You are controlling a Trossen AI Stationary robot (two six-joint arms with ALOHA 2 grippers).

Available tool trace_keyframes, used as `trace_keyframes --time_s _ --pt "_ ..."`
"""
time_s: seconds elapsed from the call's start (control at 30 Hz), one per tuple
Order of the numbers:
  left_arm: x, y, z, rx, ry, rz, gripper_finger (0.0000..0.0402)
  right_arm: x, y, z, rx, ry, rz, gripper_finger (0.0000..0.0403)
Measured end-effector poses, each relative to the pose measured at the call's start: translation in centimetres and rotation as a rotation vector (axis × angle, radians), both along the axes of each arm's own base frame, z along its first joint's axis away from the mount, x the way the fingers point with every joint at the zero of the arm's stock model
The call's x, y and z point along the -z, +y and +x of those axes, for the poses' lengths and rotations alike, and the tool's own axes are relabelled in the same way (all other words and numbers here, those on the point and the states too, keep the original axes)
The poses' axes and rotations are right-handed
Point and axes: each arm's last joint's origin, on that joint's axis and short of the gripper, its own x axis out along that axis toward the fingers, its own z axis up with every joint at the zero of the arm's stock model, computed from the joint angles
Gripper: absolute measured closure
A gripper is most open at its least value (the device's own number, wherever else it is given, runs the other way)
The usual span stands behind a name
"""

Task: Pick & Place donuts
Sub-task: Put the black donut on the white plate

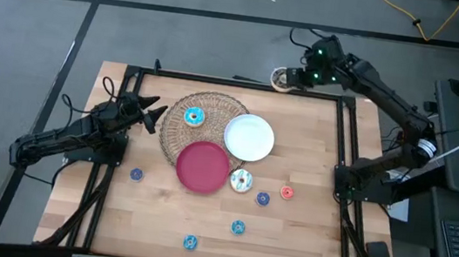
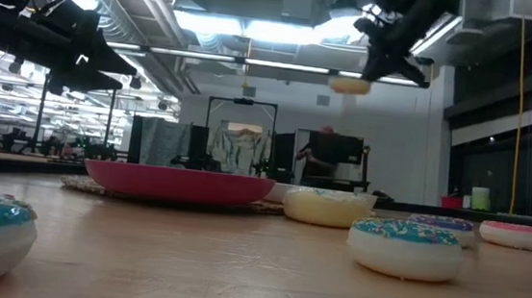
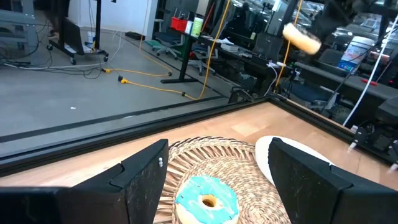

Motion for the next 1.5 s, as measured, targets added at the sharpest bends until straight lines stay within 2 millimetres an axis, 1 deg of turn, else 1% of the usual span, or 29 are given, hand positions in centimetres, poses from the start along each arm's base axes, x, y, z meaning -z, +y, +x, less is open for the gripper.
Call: trace_keyframes --time_s 0.17,0.3,0.43,0.6,0.73,0.97,1.2,1.5 --pt "0.0 0.0 0.0 0.0 -0.001 0.0 0.0135 -0.9 -0.7 2.5 -0.127 -0.008 -0.005 0.0378" --pt "0.0 0.0 0.0 0.0 -0.001 0.0 0.0135 -0.8 -1.2 4.5 -0.227 -0.004 -0.022 0.0379" --pt "0.0 0.0 0.0 0.0 0.0 0.0 0.0135 0.3 -1.8 6.1 -0.295 0.012 -0.012 0.0379" --pt "0.0 0.0 0.0 0.0 0.0 0.0 0.0135 2.4 -2.1 7.6 -0.341 0.051 0.037 0.0379" --pt "0.0 0.0 0.0 0.0 0.0 0.0 0.0135 3.8 -2.1 8.0 -0.358 0.083 0.074 0.0379" --pt "0.0 0.0 0.0 0.0 0.0 0.0 0.0135 6.5 -1.9 7.8 -0.404 0.114 0.135 0.0379" --pt "0.0 0.0 0.0 0.0 -0.001 0.0 0.0135 9.1 -1.7 7.6 -0.435 0.119 0.147 0.0379" --pt "0.0 0.0 0.0 0.0 -0.001 0.0 0.0135 11.8 -1.5 7.5 -0.449 0.108 0.143 0.0379"
